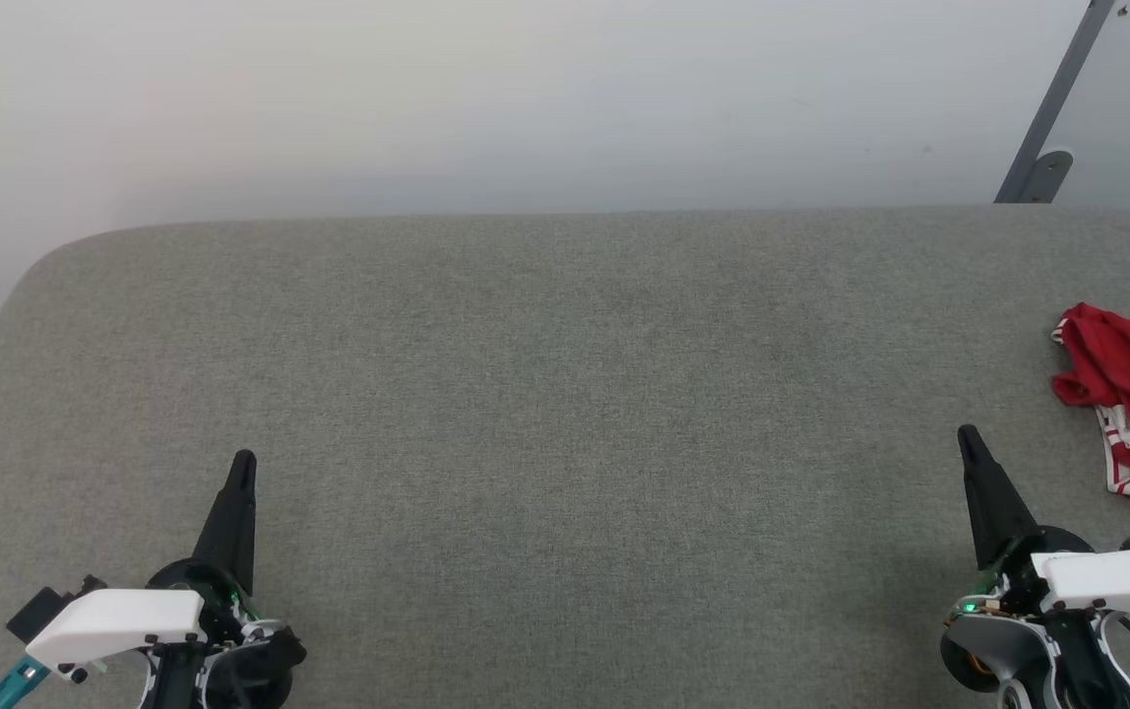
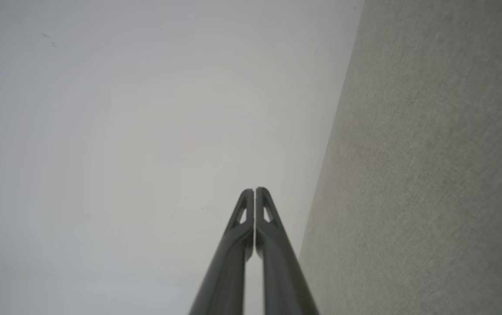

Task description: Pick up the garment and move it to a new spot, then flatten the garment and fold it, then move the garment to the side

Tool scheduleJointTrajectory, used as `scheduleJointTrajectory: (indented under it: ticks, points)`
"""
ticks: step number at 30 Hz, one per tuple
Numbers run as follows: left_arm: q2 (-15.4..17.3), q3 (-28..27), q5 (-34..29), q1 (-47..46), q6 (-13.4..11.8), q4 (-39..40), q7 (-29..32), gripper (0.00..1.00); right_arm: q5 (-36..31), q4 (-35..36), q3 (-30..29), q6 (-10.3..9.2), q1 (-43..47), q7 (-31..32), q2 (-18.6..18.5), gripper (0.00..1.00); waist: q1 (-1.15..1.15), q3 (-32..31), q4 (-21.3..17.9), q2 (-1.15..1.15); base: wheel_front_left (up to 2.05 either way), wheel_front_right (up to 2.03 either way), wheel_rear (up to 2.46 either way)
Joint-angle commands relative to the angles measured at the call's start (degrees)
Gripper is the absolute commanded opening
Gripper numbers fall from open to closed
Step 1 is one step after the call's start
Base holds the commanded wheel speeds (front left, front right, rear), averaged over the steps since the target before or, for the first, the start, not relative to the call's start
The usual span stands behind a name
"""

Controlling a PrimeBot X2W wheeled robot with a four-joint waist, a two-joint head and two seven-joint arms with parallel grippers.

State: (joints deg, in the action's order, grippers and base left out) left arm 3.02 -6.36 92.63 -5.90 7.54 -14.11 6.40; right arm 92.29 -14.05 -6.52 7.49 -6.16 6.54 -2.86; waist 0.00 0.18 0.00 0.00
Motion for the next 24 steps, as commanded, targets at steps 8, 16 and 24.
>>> scheduleJointTrajectory:
  ticks: [8, 16, 24]
  points:
    - [-0.1, -0.2, -0.3, -0.7, -0.1, 0.0, 0.2, 0.00, 0.2, -0.1, 0.0, 0.00, -0.2, 0.1, 0.1, 0.00, 0.00, 0.0, 0.0, 0.00, 0.00, 0.00, 0.00]
    - [-0.1, -0.2, -0.3, -0.7, -0.1, 0.0, 0.2, 0.00, 0.2, -0.1, 0.0, 0.00, -0.2, 0.1, 0.1, 0.00, 0.00, 0.0, 0.0, 0.00, 0.00, 0.00, 0.00]
    - [-0.1, -0.2, -0.3, -0.7, -0.1, 0.0, 0.2, 0.00, 0.2, -0.1, 0.0, 0.00, -0.2, 0.0, 0.1, 0.00, 0.00, 0.0, 0.0, 0.00, 0.00, 0.00, 0.00]
